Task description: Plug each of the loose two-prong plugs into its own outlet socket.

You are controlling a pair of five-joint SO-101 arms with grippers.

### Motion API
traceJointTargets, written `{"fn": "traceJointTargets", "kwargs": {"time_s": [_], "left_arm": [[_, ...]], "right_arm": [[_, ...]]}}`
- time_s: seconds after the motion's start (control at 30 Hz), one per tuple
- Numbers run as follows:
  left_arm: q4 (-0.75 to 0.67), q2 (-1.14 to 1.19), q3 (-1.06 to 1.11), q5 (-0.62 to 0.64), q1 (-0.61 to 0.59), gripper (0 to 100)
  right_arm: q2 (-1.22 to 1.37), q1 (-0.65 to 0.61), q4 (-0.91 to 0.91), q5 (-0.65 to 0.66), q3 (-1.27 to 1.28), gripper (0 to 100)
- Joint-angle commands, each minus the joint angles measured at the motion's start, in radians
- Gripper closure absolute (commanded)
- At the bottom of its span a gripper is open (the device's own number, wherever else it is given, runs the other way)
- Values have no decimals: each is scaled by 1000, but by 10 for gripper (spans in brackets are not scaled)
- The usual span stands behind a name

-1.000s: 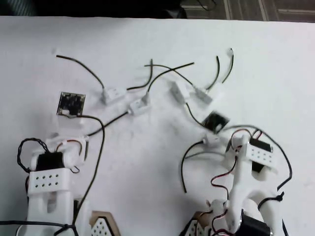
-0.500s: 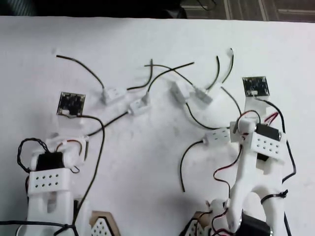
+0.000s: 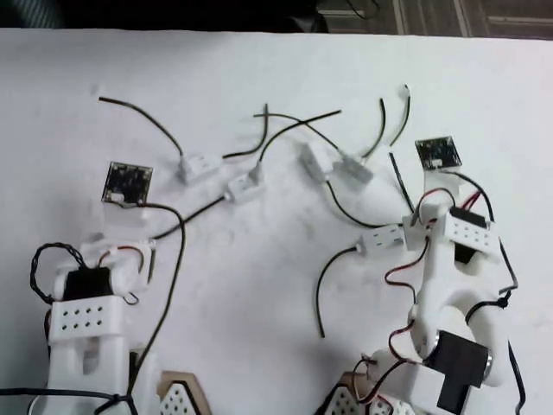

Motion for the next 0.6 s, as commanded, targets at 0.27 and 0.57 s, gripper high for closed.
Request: {"fn": "traceJointTargets", "kwargs": {"time_s": [0.27,0.57], "left_arm": [[-12,-18,-3,-14,-10,973],[-12,-18,-3,-14,-10,973]], "right_arm": [[12,62,96,218,-91,861],[15,140,96,301,-84,861]]}}
